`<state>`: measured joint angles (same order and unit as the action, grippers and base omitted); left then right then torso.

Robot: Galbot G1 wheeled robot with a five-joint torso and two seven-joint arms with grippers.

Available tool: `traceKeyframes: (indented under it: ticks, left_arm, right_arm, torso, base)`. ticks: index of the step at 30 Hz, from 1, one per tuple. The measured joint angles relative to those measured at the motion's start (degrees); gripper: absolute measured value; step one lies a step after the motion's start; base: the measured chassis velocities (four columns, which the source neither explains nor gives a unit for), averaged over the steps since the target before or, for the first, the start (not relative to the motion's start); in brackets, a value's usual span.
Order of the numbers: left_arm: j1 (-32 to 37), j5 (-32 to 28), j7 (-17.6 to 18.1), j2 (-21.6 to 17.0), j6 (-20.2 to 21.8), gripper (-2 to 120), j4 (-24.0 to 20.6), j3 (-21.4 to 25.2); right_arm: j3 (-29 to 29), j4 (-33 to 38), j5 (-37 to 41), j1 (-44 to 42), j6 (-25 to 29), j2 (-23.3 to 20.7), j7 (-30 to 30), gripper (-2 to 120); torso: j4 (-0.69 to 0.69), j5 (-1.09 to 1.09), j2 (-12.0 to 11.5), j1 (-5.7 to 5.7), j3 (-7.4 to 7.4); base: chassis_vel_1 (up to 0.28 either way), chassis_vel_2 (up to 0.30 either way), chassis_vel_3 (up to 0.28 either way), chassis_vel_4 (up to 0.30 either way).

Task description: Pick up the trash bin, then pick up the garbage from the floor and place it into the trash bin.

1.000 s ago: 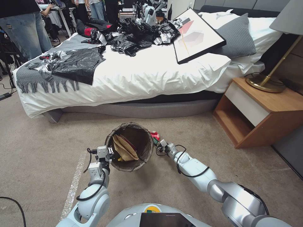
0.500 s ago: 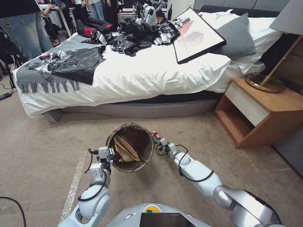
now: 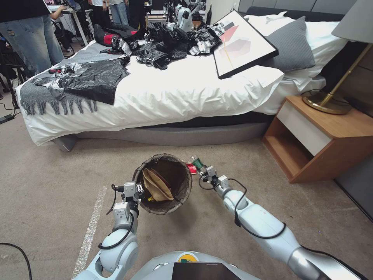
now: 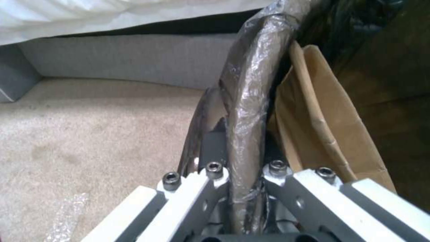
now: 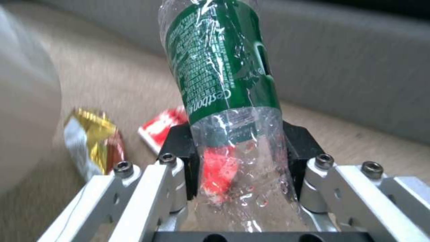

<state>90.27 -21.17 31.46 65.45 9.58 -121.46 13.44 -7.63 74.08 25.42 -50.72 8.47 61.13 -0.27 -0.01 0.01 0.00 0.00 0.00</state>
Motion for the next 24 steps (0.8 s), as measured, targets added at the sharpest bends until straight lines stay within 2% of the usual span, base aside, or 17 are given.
traceKeyframes:
  ticks: [6, 11, 13, 14, 24]
  left_arm:
    - [-0.3, 0.3, -0.1, 0.0, -0.1, 0, 0.6, -1.0]
    - [-0.6, 0.5, -0.1, 0.2, -0.1, 0, 1.0, -1.8]
    - [-0.8, 0.7, -0.1, 0.2, 0.0, 0, 1.3, -2.3]
    - [-0.9, 0.8, -0.1, 0.2, 0.0, 0, 1.4, -2.5]
    - [-1.0, 1.0, -0.2, 0.4, 0.1, 0, 1.7, -3.1]
  right_arm:
    - [7.1, 9.3, 0.2, -4.4, 0.6, -3.0, 1.5, 32]
    - [9.9, 14.5, 0.4, -6.2, 0.7, -4.4, 2.4, 32]
    - [12.0, 20.7, 1.2, -7.5, 0.5, -5.3, 3.3, 32]
    - [13.8, 27.1, 1.9, -8.1, 0.0, -5.9, 4.4, 32]
    - [14.7, 40.8, 5.0, -7.5, -0.6, -7.5, 7.4, 32]
  torso:
    - [0.01, 0.0, 0.0, 0.0, 0.0]
    - [0.0, 0.0, 0.0, 0.0, 0.0]
    - [0.01, -0.01, 0.0, 0.0, 0.0]
    - [0.01, -0.01, 0.0, 0.0, 0.0]
    - [0.01, -0.02, 0.0, 0.0, 0.0]
  base:
    - [0.0, 0.0, 0.0, 0.0]
    - [0.0, 0.0, 0.0, 0.0]
    - [0.0, 0.0, 0.0, 0.0]
    - [0.0, 0.0, 0.0, 0.0]
    - [0.0, 0.0, 0.0, 0.0]
